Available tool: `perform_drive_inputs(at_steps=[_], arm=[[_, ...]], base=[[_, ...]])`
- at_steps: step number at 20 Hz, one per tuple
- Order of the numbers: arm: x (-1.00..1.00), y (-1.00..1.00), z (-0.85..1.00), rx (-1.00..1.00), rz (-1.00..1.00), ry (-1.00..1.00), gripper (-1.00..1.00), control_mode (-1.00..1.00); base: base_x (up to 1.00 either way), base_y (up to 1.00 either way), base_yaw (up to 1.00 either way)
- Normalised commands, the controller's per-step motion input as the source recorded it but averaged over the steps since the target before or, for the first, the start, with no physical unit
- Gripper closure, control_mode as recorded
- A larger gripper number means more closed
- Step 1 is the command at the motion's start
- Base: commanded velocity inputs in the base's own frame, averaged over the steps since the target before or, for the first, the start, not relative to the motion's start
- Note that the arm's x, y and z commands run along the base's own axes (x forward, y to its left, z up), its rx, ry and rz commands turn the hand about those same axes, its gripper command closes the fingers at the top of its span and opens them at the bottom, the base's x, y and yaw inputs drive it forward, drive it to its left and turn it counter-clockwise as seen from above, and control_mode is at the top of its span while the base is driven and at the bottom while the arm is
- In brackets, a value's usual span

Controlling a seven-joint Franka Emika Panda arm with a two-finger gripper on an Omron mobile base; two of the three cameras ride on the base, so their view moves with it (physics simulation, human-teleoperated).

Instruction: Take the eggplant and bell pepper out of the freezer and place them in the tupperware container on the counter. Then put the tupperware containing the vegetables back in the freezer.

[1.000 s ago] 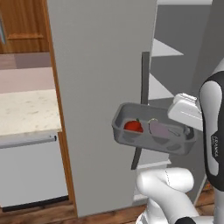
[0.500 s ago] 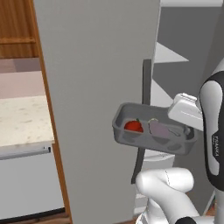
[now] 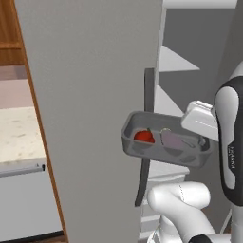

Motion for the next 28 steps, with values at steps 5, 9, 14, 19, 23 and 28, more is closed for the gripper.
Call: perform_drive_inputs(at_steps=[5,9,14,19,23,28], arm=[[0.0,0.0,0.0,0.0,0.0,0.0,1.0,1.0],[0.0,0.0,0.0,0.0,0.0,0.0,1.0,1.0],[0.0,0.0,0.0,0.0,0.0,0.0,1.0,1.0],[0.0,0.0,0.0,0.0,0.0,0.0,1.0,1.0],[0.0,0.0,0.18,-0.03,0.0,-0.07,1.0,-1.0],[-0.14,0.0,0.55,-0.01,-0.05,-0.19,1.0,-1.0]], base=[[0.2,-0.43,0.05],[0.37,-0.23,0.02],[0.5,-0.24,0.0],[0.49,-0.07,0.0],[0.03,0.0,0.0],[0.0,0.0,0.0]])
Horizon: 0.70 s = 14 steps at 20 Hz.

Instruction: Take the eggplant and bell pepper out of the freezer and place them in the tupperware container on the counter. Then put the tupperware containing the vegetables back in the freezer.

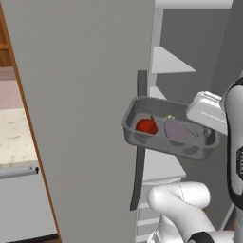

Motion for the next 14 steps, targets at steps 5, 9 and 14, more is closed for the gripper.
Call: perform_drive_inputs(at_steps=[5,9,14], arm=[[-0.18,-0.11,0.63,0.0,-0.17,-0.17,1.0,-1.0],[0.06,-0.1,0.32,0.0,-0.3,-0.04,1.0,-1.0],[0.25,-0.18,0.04,0.0,-0.31,-0.09,1.0,-1.0]], base=[[0.0,0.0,0.0],[0.0,0.0,0.0],[0.0,0.0,0.0]])
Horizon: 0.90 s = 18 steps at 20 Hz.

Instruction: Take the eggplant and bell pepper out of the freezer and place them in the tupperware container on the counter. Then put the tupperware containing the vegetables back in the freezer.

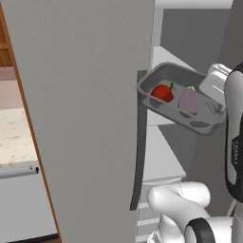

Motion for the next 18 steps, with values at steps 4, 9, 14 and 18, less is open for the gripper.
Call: perform_drive_inputs(at_steps=[4,9,14,18], arm=[[0.05,-0.27,0.0,0.0,-0.2,-0.24,1.0,-1.0],[0.22,-0.21,0.0,0.0,-0.13,-0.24,1.0,-1.0],[0.56,-0.13,0.0,0.02,-0.13,-0.09,1.0,-1.0],[0.55,-0.09,0.0,0.06,-0.13,0.0,1.0,-1.0]], base=[[0.0,0.0,0.0],[0.0,0.0,0.0],[0.0,0.0,0.0],[0.0,0.0,0.0]])
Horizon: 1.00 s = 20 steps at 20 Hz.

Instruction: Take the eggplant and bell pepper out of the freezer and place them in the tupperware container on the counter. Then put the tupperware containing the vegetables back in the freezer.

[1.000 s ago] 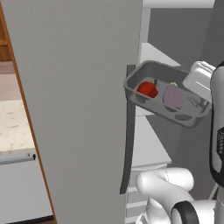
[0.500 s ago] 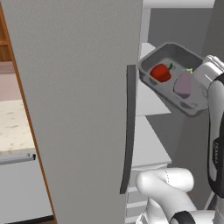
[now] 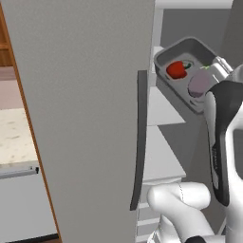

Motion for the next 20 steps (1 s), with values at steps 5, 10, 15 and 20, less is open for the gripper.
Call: perform_drive_inputs(at_steps=[5,10,15,20], arm=[[0.4,0.0,0.0,0.1,-0.12,-0.01,1.0,-1.0],[0.36,0.0,0.0,0.14,-0.09,-0.02,1.0,-1.0],[0.56,0.0,0.0,0.2,-0.1,0.0,1.0,-1.0],[0.74,0.0,0.0,0.18,-0.06,0.0,1.0,-1.0]], base=[[0.0,0.0,0.0],[0.0,0.0,0.0],[0.0,0.0,0.0],[0.0,0.0,0.0]])
